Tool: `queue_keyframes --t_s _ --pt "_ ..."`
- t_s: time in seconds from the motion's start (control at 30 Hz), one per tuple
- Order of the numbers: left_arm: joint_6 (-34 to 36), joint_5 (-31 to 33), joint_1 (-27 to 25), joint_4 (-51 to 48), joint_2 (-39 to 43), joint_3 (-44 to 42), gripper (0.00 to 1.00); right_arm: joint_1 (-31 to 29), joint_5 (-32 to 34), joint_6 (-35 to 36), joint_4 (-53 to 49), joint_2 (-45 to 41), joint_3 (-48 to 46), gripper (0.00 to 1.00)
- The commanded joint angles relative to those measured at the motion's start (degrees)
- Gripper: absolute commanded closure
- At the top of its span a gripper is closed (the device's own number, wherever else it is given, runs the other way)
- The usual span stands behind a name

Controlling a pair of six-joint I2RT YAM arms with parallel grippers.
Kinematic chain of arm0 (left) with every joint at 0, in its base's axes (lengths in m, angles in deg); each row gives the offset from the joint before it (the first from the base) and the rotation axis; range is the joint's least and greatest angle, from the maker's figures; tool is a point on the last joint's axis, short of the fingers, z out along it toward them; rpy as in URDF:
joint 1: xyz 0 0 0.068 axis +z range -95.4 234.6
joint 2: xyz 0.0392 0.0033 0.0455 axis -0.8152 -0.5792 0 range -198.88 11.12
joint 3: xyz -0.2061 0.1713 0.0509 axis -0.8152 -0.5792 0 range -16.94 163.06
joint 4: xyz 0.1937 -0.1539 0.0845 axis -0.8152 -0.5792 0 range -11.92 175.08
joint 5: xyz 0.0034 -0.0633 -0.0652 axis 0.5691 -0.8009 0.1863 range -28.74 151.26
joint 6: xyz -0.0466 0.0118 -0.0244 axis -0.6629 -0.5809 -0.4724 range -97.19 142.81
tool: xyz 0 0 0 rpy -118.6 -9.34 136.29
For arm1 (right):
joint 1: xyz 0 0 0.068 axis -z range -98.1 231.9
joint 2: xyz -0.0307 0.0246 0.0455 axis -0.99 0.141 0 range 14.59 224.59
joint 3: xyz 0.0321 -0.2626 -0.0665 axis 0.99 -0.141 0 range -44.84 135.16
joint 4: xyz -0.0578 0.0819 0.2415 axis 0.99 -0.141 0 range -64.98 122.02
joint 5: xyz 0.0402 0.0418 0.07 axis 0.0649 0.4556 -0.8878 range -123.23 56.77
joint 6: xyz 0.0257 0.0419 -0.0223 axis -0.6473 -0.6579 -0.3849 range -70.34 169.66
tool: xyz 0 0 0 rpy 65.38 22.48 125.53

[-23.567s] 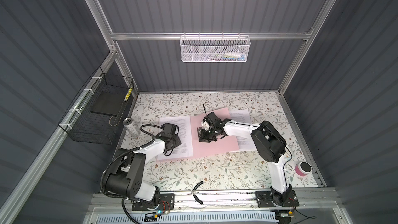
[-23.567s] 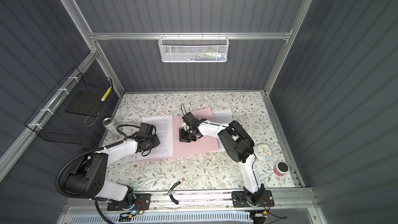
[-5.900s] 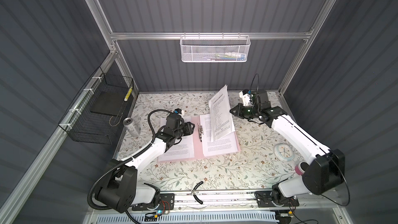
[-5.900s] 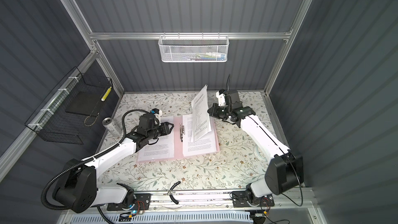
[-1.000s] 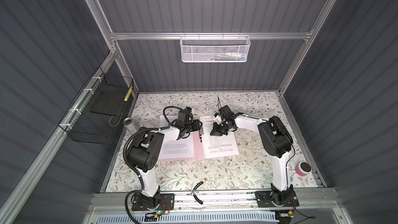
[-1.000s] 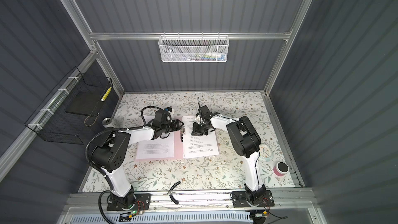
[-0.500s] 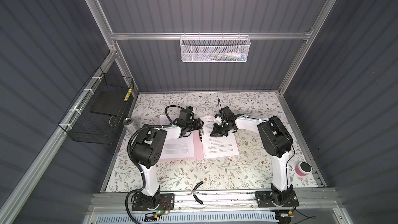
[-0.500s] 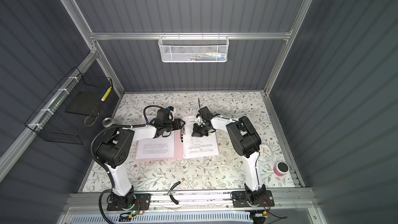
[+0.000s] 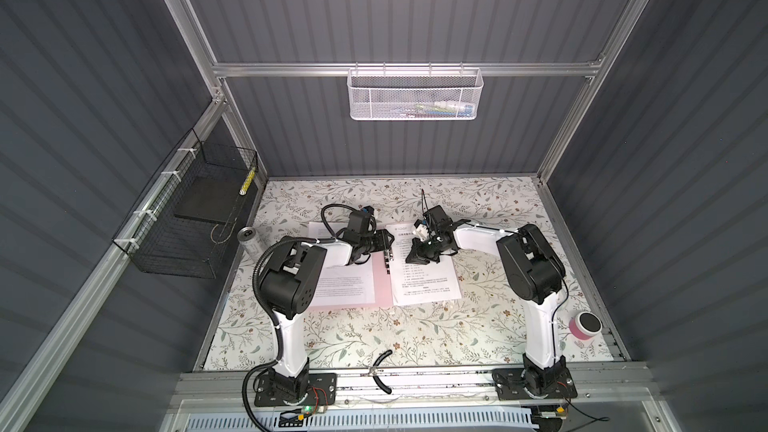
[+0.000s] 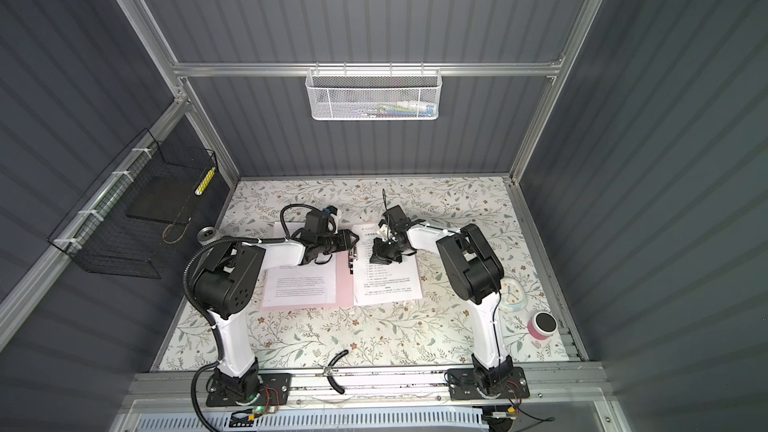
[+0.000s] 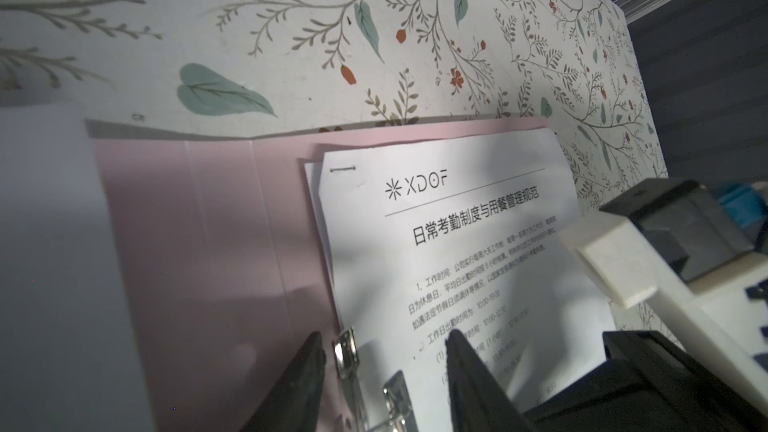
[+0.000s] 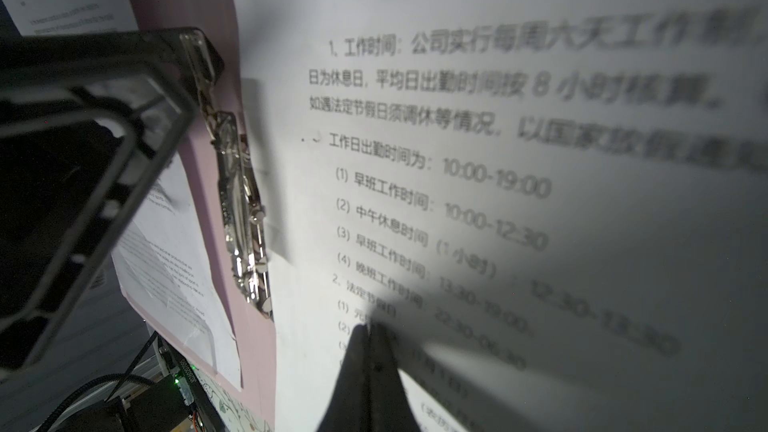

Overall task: Put the files into the folder
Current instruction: 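Lift the clip's wire lever with the right gripper while the left gripper waits beside it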

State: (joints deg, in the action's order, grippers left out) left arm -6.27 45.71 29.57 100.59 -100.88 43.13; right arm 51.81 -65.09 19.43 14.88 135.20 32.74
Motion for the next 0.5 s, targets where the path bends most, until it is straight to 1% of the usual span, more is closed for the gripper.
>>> queue_keyframes --t_s 0.0,0.43,0.47 --pt "0.7 -1.5 0.4 0.3 -1.0 1.6 0.51 0.1 0.2 0.2 -0.5 2.2 -0.5 1.0" --pt "-0.5 -2.9 0.4 3.0 -1.8 1.4 0.52 0.1 0.3 0.3 -0.7 2.4 -0.2 1.0" --pt "-0.7 -3.8 0.5 3.3 -1.7 1.3 0.52 0.1 0.2 0.3 -0.7 2.4 -0.2 1.0"
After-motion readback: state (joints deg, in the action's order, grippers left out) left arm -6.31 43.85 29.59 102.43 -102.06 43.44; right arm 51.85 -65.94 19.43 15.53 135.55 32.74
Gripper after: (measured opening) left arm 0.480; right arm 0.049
